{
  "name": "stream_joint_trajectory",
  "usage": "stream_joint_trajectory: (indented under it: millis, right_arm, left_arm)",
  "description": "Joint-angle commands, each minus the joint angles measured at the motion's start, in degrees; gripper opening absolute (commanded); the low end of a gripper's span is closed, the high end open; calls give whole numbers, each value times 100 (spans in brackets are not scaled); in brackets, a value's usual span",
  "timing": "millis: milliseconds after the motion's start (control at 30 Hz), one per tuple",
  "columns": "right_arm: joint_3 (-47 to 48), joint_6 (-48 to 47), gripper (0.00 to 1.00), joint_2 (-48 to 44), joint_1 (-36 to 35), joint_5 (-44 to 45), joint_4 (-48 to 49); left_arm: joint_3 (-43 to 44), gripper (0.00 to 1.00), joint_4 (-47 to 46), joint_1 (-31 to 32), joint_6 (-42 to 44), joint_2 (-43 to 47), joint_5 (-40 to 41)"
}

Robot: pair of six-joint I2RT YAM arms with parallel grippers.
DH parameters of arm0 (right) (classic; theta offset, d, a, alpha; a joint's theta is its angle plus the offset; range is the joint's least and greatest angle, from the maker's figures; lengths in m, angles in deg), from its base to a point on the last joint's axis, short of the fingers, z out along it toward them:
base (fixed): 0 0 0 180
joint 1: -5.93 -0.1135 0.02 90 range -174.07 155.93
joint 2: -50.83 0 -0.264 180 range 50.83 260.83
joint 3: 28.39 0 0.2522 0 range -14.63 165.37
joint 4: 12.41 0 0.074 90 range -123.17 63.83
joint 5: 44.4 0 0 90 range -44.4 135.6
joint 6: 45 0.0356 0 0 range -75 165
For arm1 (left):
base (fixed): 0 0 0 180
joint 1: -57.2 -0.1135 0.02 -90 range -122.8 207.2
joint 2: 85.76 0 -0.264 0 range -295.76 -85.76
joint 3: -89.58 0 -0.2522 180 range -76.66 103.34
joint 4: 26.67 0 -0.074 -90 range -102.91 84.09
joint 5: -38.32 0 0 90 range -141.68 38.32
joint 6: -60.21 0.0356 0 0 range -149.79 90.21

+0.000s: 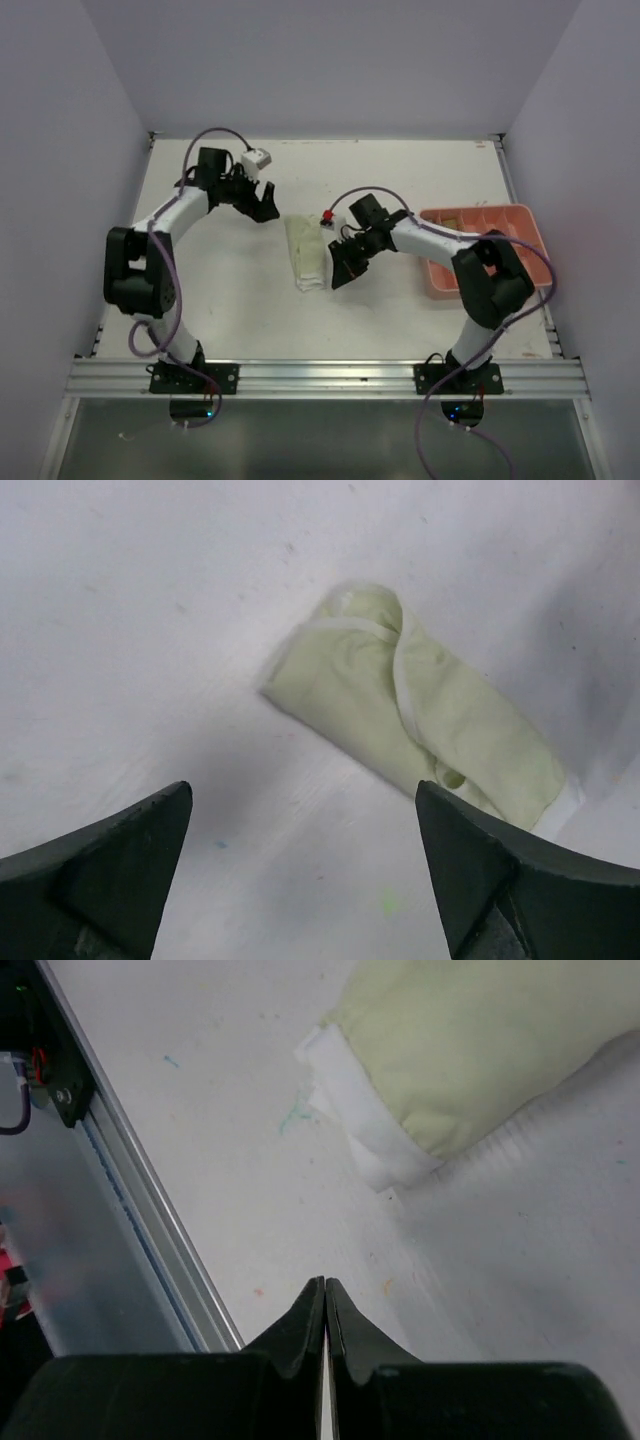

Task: Roll the underwear
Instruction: Fold the underwear, then roll the underwear

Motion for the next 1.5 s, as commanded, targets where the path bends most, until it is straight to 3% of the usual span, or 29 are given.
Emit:
stream_joint_trajectory:
  millis: [0, 33, 67, 133, 167, 200, 233, 267, 300, 367, 400, 533, 667, 800, 1033, 1467]
  right_arm:
    - [-9, -792, 8, -1490, 97, 246, -214]
    - [52, -924, 12, -1805, 97, 639, -196]
    - [131, -1274, 26, -1896, 97, 765, -196]
    - [507, -1601, 45, -1871, 97, 1002, -283]
    - [666, -1846, 58, -1653, 97, 1047, -362]
    - [824, -1953, 60, -1502, 97, 1004, -415]
    - [1244, -2041, 61, -1275, 97, 899, -503]
    - [1491, -2068, 57, -803, 97, 689, -721]
    - [1764, -1972, 51, -459, 97, 574, -897]
    - [2459, -1692, 39, 105, 114, 127, -1206]
    - [2548, -1551, 39, 499, 123, -84, -1120]
    - [2461, -849, 34, 915, 123, -323, -364]
    - [2408, -504, 31, 1302, 97, -517, -109]
    - [2267, -398, 30, 1653, 44, -596, -11]
    - [2127, -267, 29, 2014, 27, -482, 59]
    - [1907, -249, 27, 2199, 9, -552, 85]
  left_arm:
    - [-502, 100, -1362, -365, 219, 1997, 73]
    - [-574, 100, -1452, -382, 326, 2229, 109]
    - [-610, 100, -1461, -391, 371, 2380, 170]
    - [-671, 100, -1619, -400, -23, 2583, 695]
    - [-602, 100, -1245, -400, 402, 2557, 628]
    - [-297, 100, -841, -400, 902, 2496, 419]
    - [-128, 100, -367, -400, 1421, 2435, -280]
    - [-74, 100, 273, -400, 1878, 2408, -495]
    - [-378, 100, 244, -287, 2275, 2495, -471]
    - [-1011, 97, -271, 64, 2462, 3019, 318]
    - [-1736, 96, -492, 509, 2811, 3223, 511]
    - [-2946, 83, -1065, 1523, 3412, 3883, 1250]
    - [-3571, 68, -1311, 2095, 3657, 4033, 1392]
    - [-4142, 66, -1698, 2587, 3974, 4016, 1217]
    - [-4390, 66, -2077, 3027, 4651, 3718, 804]
    - [-4275, 64, -2382, 3142, 5021, 2733, 1304]
